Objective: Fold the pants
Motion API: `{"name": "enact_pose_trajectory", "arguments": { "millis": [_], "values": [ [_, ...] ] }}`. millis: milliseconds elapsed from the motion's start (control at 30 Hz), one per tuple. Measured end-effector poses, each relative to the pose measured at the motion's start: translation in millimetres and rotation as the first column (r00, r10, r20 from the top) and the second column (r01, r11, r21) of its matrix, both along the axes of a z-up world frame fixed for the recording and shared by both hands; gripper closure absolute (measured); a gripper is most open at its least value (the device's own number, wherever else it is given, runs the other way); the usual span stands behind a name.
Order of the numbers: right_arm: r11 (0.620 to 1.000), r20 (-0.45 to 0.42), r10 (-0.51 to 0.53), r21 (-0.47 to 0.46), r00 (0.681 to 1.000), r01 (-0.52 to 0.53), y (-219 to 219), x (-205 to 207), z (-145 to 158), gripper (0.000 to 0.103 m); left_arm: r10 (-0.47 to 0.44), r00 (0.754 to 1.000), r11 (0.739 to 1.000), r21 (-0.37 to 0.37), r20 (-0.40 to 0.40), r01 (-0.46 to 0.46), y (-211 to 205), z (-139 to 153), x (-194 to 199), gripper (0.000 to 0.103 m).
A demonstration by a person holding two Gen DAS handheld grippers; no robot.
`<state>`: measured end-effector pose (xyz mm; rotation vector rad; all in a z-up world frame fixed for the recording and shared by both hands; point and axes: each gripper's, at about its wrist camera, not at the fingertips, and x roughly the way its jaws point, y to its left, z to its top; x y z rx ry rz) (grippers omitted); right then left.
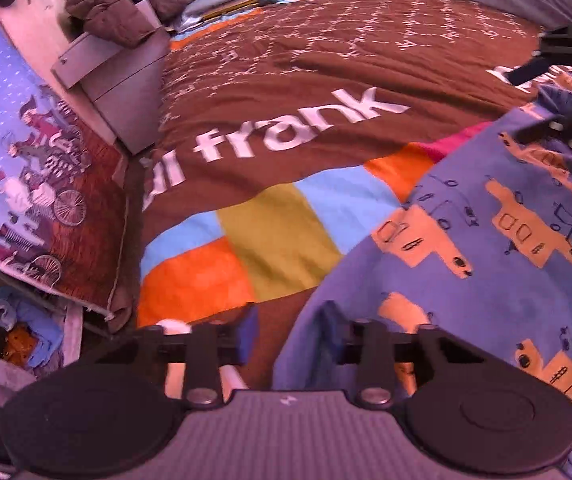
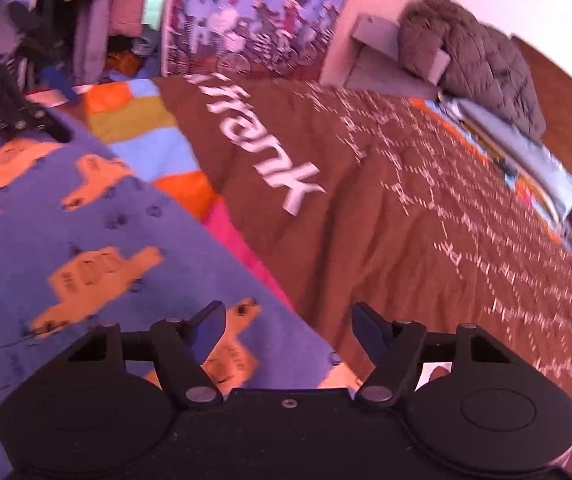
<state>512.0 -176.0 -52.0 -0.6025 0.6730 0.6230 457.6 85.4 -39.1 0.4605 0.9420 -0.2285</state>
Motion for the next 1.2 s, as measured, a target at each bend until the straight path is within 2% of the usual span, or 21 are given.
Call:
{"name": "enact_pose_trajectory", "arguments": {
  "millis": [33, 100, 133, 200, 267, 300, 333, 367, 500, 600, 700, 833, 1000, 1133, 1200],
  "values": [
    [1.000, -0.020, -0.023, 0.012, 1.000, 0.023, -2.7, 8.1, -2.9, 0.032, -0.011, 1.000, 1.000, 0.001, -0.005, 0.011, -2.5, -0.8, 0.6, 0.085],
    [0.997, -0.089, -0.062, 0.040, 0.994, 0.066, -8.3, 23.2, -10.6, 0.034, -0.020, 1.000, 1.000, 0.003, -0.011, 0.020, -7.0, -2.5, -0.2, 0.094],
    [0.996, -0.134, -0.063, 0.053, 0.989, 0.071, -10.9, 28.3, -14.9, 0.039, -0.018, 1.000, 1.000, 0.003, -0.011, 0.018, -8.8, -2.1, 0.3, 0.098],
    [0.993, -0.178, -0.060, 0.086, 0.982, 0.076, -16.0, 32.4, -20.1, 0.042, 0.000, 1.000, 1.000, -0.006, 0.001, 0.000, -10.3, -0.2, -2.1, 0.101],
    [0.989, -0.199, -0.063, 0.121, 0.978, 0.088, -19.9, 31.9, -20.1, 0.060, 0.040, 0.999, 0.999, -0.019, 0.028, -0.040, -9.2, 5.1, -5.8, 0.102],
    [0.987, -0.200, -0.068, 0.128, 0.978, 0.095, -20.1, 29.7, -19.1, 0.075, 0.060, 0.997, 0.998, -0.023, 0.044, -0.060, -8.5, 9.0, -8.5, 0.102],
    [0.986, -0.186, -0.079, 0.127, 0.979, 0.104, -19.4, 25.0, -16.9, 0.099, 0.078, 0.995, 0.997, -0.029, 0.063, -0.076, -7.6, 14.1, -12.8, 0.102],
    [0.986, -0.174, -0.086, 0.123, 0.981, 0.108, -18.9, 17.2, -13.2, 0.101, 0.090, 0.992, 0.995, -0.040, 0.084, -0.087, -6.4, 20.9, -18.9, 0.102],
    [0.995, -0.102, -0.047, 0.086, 0.994, 0.056, -18.5, -22.9, 5.6, 0.102, 0.112, 0.980, 0.992, -0.075, 0.164, -0.101, -5.2, 52.5, -50.1, 0.103],
    [0.995, -0.017, -0.045, 0.083, 0.999, 0.046, -22.9, -62.0, 34.3, 0.102, 0.086, 0.968, 0.994, -0.088, 0.236, -0.067, -7.7, 79.9, -82.0, 0.102],
    [0.993, 0.068, -0.061, 0.105, 0.996, 0.054, -31.4, -105.4, 67.6, 0.102, 0.075, 0.957, 0.992, -0.119, 0.281, -0.043, -7.8, 104.2, -120.8, 0.102],
    [0.994, 0.177, -0.051, 0.107, 0.983, 0.032, -39.4, -175.1, 102.4, 0.102, 0.062, 0.947, 0.988, -0.155, 0.316, -0.013, -7.1, 120.9, -176.0, 0.102],
    [0.995, 0.276, -0.014, 0.103, 0.961, -0.015, -40.0, -283.7, 114.7, 0.102, 0.021, 0.954, 0.991, -0.132, 0.298, 0.019, -2.5, 109.5, -236.7, 0.102],
    [0.994, 0.259, 0.001, 0.102, 0.966, -0.028, -36.0, -355.1, 96.9, 0.102, -0.024, 0.950, 0.996, -0.074, 0.310, 0.049, -4.1, 77.1, -271.9, 0.102],
    [0.997, 0.240, 0.000, 0.080, 0.971, -0.020, -32.0, -378.5, 77.7, 0.102, -0.013, 0.956, 0.996, -0.085, 0.294, 0.039, -4.2, 55.6, -282.7, 0.102]
  ]
}}
